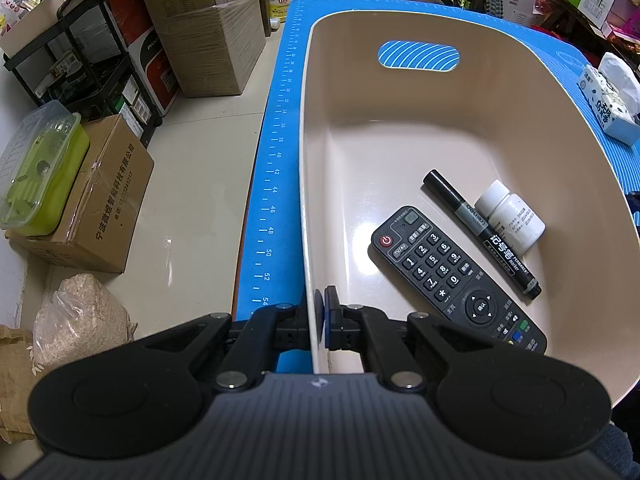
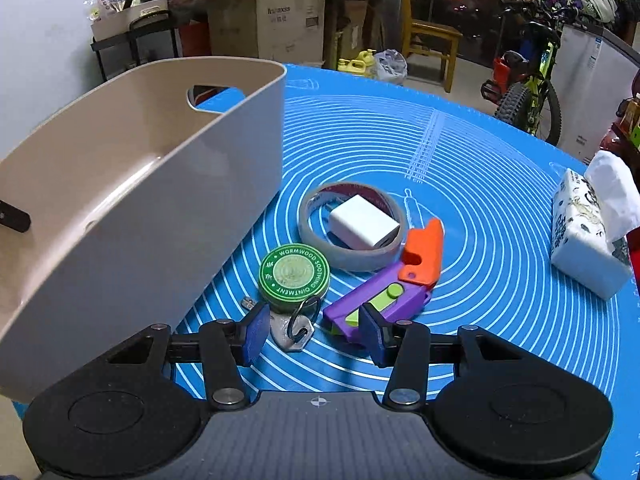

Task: Organize rigid objects
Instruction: 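Grasp the keys beside the green tin with the right tool and lift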

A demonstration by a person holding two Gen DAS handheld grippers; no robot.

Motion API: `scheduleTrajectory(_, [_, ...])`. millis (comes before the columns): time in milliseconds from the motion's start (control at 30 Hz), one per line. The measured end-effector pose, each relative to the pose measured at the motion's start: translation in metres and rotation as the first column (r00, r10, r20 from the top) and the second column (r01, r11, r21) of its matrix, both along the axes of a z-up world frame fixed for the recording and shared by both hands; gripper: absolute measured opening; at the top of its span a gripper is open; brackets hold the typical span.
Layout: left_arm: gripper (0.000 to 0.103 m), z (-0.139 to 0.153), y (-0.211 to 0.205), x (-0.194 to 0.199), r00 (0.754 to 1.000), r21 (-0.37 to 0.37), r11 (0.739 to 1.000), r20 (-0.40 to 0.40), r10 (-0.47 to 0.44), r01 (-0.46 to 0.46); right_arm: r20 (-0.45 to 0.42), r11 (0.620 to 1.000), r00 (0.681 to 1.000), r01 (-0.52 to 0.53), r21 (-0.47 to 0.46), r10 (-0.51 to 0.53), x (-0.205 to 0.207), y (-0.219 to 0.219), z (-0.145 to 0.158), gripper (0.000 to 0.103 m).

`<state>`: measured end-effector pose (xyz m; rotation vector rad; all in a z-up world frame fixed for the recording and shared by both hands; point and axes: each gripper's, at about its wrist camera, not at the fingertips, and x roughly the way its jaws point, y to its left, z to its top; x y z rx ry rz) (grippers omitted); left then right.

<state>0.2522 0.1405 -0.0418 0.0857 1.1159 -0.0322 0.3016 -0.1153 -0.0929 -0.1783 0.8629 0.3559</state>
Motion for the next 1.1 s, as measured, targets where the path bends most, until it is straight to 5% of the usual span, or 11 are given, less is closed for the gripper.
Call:
scheduleTrajectory(233, [0.006,0.0,-0.001,0.0,1.0,0.002,1.0,0.001,0.0,0.0,0.033,1.0,0.999,0.009,0.005,-0.009,-0.001,0.01,-0.01,0.046])
scheduleTrajectory(333, [0.006,0.0,0.0,0.0,1.0,0.002,1.0,0.001,0.0,0.0,0.03,1.0,0.999,0.012,-0.007,-0.012,0.001,0.015,-0.014,0.033])
scheduleTrajectory(367, [0.006,0.0,0.0,0.0,1.0,0.001,1.0,0.001,0.0,0.0,0.027,1.0,1.0,0.015,-0.013,-0.015,0.0,0.016,-0.016,0.021])
scheduleTrajectory(467, [0.006,0.0,0.0,0.0,1.0,0.0,1.0,0.002,0.0,0.0,0.035,1.0,0.999,0.016,-0.02,-0.015,-0.004,0.016,-0.02,0.014])
scheduleTrajectory(767, [0.006,0.0,0.0,0.0,1.0,0.001,1.0,0.002,0.0,0.0,0.068,0.997,0.995,0.068,0.049,-0.071,-0.012,-0.004,-0.001,0.013])
scheduleTrajectory(1100, [0.006,0.0,0.0,-0.001,1.0,0.001,1.0,0.001,0.0,0.0,0.177,0.989,0.98,0.071,0.131,-0.094,-0.018,-0.014,0.06,0.013])
